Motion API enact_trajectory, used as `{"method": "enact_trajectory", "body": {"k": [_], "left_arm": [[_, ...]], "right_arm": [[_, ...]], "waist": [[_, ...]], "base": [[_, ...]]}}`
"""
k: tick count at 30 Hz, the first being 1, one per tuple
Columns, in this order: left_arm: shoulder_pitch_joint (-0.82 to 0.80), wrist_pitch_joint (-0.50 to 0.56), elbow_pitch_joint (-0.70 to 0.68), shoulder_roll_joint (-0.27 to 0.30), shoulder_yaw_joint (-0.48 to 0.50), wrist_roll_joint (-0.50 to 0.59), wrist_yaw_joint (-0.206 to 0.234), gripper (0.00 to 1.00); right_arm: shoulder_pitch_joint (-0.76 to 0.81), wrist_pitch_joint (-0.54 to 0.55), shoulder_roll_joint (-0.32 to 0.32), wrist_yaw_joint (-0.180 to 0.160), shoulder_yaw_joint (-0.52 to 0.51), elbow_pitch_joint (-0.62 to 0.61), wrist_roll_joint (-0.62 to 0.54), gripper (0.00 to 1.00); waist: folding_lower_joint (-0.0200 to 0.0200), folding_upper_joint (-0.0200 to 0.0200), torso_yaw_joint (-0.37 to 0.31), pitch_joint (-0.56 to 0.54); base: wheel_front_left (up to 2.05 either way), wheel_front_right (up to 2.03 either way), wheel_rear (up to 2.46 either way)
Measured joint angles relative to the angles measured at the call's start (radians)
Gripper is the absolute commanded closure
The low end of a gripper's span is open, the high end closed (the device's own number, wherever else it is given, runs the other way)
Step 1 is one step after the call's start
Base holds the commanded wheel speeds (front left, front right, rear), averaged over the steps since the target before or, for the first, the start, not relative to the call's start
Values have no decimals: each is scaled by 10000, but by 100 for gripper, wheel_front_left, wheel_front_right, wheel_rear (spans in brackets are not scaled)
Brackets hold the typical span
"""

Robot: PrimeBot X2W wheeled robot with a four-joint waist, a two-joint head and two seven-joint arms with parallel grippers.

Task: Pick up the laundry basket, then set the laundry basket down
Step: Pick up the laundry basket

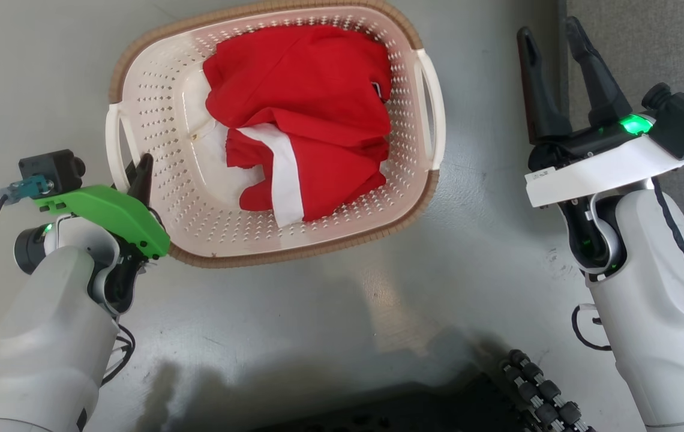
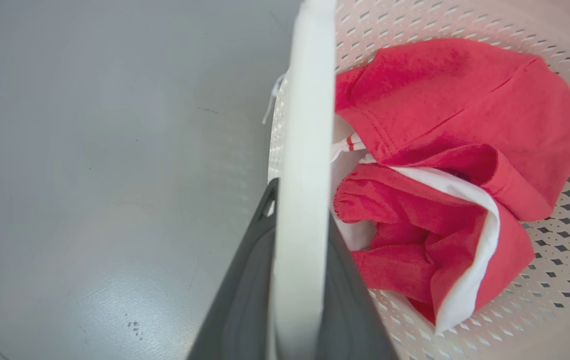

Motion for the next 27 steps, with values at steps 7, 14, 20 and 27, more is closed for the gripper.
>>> {"method": "enact_trajectory", "body": {"k": [7,14,20,27], "left_arm": [[-1,-127,382,-12,-119,-111,2,100],[-80,-159,600,-13,-522,-109,2,100],[-164,-159,686,-15,-677,-111,2,100],[-243,-201,867,-31,-895,-247,2,100]], "right_arm": [[0,-2,4,0,31,2,6,0],[0,0,6,0,38,36,23,0],[0,0,6,0,54,42,38,0],[0,0,2,0,54,48,79,0]], "waist": [[0,0,-32,-52],[0,0,-101,-39],[0,0,-144,-10],[0,0,-168,40]], "base": [[0,0,0],[0,0,0],[0,0,0],[0,0,0]]}}
